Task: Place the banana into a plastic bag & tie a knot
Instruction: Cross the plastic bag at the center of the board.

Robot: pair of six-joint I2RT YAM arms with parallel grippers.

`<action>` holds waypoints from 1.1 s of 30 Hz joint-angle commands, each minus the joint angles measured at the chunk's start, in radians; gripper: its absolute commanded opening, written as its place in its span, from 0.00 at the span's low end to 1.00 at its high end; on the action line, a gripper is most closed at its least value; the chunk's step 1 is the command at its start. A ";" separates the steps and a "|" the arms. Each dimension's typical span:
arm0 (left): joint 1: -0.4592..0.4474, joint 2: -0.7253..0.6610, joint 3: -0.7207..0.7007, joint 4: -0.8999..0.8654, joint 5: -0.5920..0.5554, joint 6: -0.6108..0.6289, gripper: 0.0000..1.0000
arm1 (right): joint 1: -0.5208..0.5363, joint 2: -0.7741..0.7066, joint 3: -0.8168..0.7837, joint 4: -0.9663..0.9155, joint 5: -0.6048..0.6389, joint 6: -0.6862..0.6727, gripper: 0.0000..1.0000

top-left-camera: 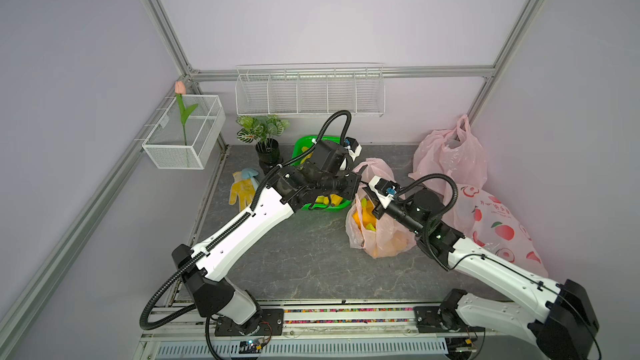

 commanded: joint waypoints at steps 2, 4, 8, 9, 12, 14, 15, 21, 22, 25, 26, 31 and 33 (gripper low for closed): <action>-0.011 -0.024 -0.031 -0.142 0.020 0.072 0.00 | -0.015 -0.028 -0.006 0.036 0.069 -0.035 0.07; -0.021 -0.027 -0.045 -0.142 0.006 0.075 0.08 | -0.014 -0.017 0.000 0.029 0.073 -0.037 0.07; -0.022 -0.082 -0.100 -0.096 -0.070 0.043 0.33 | -0.015 -0.010 -0.012 0.028 0.077 -0.034 0.07; -0.022 -0.104 -0.127 -0.066 -0.081 0.034 0.39 | -0.015 -0.011 -0.013 0.027 0.077 -0.030 0.06; -0.023 -0.202 -0.257 0.096 -0.086 -0.001 0.52 | -0.014 -0.016 -0.015 0.015 0.080 -0.016 0.06; -0.021 -0.256 -0.344 0.221 -0.075 -0.038 0.56 | -0.015 -0.020 -0.020 0.013 0.072 -0.009 0.06; -0.021 -0.268 -0.365 0.257 -0.073 -0.051 0.55 | -0.015 -0.023 -0.024 0.015 0.069 -0.006 0.06; -0.027 -0.341 -0.461 0.411 -0.034 -0.088 0.56 | -0.015 -0.024 -0.035 0.013 0.072 0.009 0.07; -0.035 -0.367 -0.484 0.433 -0.060 -0.069 0.58 | -0.014 -0.024 -0.035 0.011 0.070 0.011 0.07; -0.044 -0.426 -0.556 0.486 -0.122 0.032 0.61 | -0.015 -0.025 -0.038 0.010 0.059 0.021 0.07; -0.044 -0.437 -0.574 0.505 -0.119 0.065 0.61 | -0.014 -0.027 -0.038 0.010 0.057 0.026 0.07; -0.044 -0.430 -0.609 0.639 -0.052 0.055 0.54 | -0.014 -0.032 -0.037 0.007 0.047 0.035 0.07; -0.044 -0.410 -0.602 0.681 -0.038 0.025 0.49 | -0.013 -0.034 -0.040 0.006 0.047 0.036 0.07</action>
